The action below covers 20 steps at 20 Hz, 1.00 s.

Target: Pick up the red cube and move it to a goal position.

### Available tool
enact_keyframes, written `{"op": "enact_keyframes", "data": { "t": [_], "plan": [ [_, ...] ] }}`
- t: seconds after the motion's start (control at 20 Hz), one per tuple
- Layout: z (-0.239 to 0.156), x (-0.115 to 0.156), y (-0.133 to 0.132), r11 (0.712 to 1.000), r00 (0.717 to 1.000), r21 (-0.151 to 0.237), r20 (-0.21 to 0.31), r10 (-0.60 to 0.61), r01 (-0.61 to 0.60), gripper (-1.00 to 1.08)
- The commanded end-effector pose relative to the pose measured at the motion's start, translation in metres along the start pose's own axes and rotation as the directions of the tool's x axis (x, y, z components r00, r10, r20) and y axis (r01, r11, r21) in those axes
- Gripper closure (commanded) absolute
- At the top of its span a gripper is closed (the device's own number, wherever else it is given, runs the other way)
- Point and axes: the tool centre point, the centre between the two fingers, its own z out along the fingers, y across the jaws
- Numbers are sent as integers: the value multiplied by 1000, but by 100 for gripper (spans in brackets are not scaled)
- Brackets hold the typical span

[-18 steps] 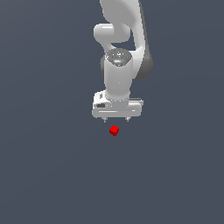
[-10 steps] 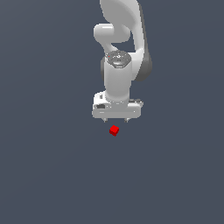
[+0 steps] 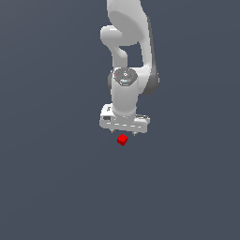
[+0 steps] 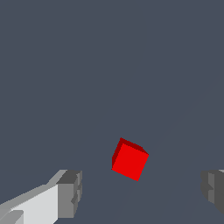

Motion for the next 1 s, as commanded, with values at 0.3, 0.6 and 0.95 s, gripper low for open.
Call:
{"op": "enact_keyframes", "data": {
  "t": [0.3, 0.6, 0.95],
  "plan": [
    [60, -14, 5, 975, 975, -8, 10, 222, -222, -92],
    [91, -21, 7, 942, 942, -12, 15, 334, -334, -92],
    [109, -25, 6, 919, 918, -13, 19, 395, -395, -92]
  ]
}}
